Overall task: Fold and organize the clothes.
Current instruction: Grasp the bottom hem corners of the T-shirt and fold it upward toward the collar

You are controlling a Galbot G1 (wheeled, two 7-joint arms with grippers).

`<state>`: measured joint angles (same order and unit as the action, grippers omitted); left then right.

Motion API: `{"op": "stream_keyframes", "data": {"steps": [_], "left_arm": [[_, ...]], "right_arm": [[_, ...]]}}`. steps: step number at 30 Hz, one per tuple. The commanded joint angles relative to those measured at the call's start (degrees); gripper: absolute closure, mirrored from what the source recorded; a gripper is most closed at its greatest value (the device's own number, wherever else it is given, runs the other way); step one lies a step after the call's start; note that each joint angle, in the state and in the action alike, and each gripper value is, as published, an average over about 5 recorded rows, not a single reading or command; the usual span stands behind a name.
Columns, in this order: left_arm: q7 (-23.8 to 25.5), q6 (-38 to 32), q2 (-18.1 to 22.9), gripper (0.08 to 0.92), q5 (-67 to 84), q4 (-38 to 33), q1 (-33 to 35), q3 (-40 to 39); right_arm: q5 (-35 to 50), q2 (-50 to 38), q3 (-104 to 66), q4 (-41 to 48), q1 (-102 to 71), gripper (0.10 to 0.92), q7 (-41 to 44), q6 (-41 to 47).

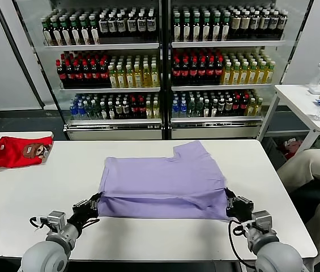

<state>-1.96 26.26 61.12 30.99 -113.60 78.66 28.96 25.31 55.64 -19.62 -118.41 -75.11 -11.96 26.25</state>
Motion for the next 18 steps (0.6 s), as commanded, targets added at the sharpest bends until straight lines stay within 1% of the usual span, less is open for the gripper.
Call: {"op": "stream_keyframes", "data": {"steps": [1,3,5,8,10,12,14,16,18], "left_arm": [[0.9,0.8,0.9,0.912,-5.2,4.8,-3.7,-1.2],[0.1,0.8,1.5,0.907,-7.6,6.9,-5.0,-1.7],[-0.8,1.0,1.8,0.884,-8.1,8.7,-6.1,-1.8],[-1.5,1.1,1.2,0.81,-7.3,9.1,-6.0,-0.9],[-1.9,1.1,0.3,0.75,-6.1,8.1,-5.2,0.1],[-2.8,1.7,-0.8,0.698,-3.1,5.5,-3.4,1.1],[-3.9,3.2,-1.6,0.638,1.1,1.0,-0.4,2.1],[-5.2,4.5,-2.0,0.577,4.4,-3.5,3.2,2.6],[-6.1,5.1,-1.8,0.525,5.3,-6.6,5.9,2.3]], "right_arm": [[-2.7,2.3,5.1,7.0,6.5,0.905,-0.3,0.3],[-3.7,3.7,6.1,8.7,7.4,0.874,-0.8,0.4],[-3.9,4.5,6.5,9.7,8.2,0.829,-1.4,0.4],[-3.5,4.6,5.9,9.8,8.7,0.743,-1.7,0.5],[-2.9,4.1,4.7,9.1,8.4,0.683,-1.8,0.5],[-1.5,3.4,2.7,7.0,6.9,0.622,-1.9,0.9],[0.5,2.3,0.3,3.2,3.7,0.57,-2.2,2.0],[2.2,1.1,-2.2,-1.2,-0.9,0.51,-2.4,3.5],[2.4,0.2,-3.9,-4.2,-5.6,0.449,-2.6,4.7]]}}
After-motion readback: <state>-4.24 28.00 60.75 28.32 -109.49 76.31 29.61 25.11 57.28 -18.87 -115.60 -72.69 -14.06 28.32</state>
